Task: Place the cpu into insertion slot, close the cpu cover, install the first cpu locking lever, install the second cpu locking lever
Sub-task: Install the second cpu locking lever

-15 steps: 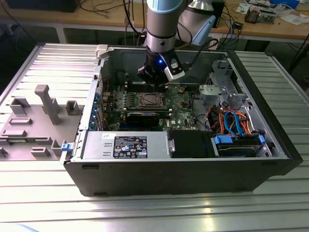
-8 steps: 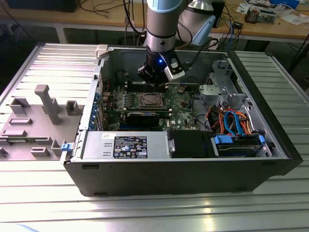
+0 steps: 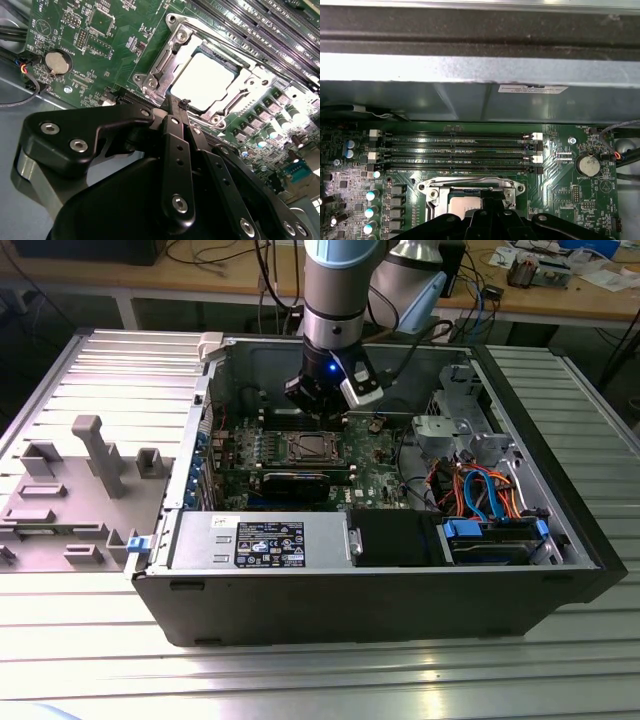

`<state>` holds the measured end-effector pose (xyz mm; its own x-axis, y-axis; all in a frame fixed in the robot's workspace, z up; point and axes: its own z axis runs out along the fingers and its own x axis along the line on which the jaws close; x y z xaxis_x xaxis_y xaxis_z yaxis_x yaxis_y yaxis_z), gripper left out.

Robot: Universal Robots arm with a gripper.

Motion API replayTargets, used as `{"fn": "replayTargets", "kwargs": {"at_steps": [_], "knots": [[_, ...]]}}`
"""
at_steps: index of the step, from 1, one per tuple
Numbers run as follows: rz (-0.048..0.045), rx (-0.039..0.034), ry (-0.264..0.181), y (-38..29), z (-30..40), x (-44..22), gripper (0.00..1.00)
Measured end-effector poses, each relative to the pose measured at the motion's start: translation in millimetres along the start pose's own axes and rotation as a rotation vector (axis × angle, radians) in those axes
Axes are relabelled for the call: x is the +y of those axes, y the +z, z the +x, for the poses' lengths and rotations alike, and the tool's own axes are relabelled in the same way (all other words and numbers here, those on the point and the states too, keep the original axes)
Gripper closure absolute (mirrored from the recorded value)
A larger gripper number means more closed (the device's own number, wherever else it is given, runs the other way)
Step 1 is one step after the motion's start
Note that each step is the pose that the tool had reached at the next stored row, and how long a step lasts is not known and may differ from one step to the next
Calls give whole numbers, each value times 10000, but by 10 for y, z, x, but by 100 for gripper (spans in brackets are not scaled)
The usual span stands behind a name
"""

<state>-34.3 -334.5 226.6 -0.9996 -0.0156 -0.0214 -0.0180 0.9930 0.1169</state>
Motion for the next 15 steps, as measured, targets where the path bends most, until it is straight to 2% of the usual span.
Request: {"fn": "replayTargets", "kwargs": {"at_steps": [11, 15], "knots": [[1, 0, -2, -3, 0, -2, 89], [1, 0, -1, -32, -1, 2, 89]]}}
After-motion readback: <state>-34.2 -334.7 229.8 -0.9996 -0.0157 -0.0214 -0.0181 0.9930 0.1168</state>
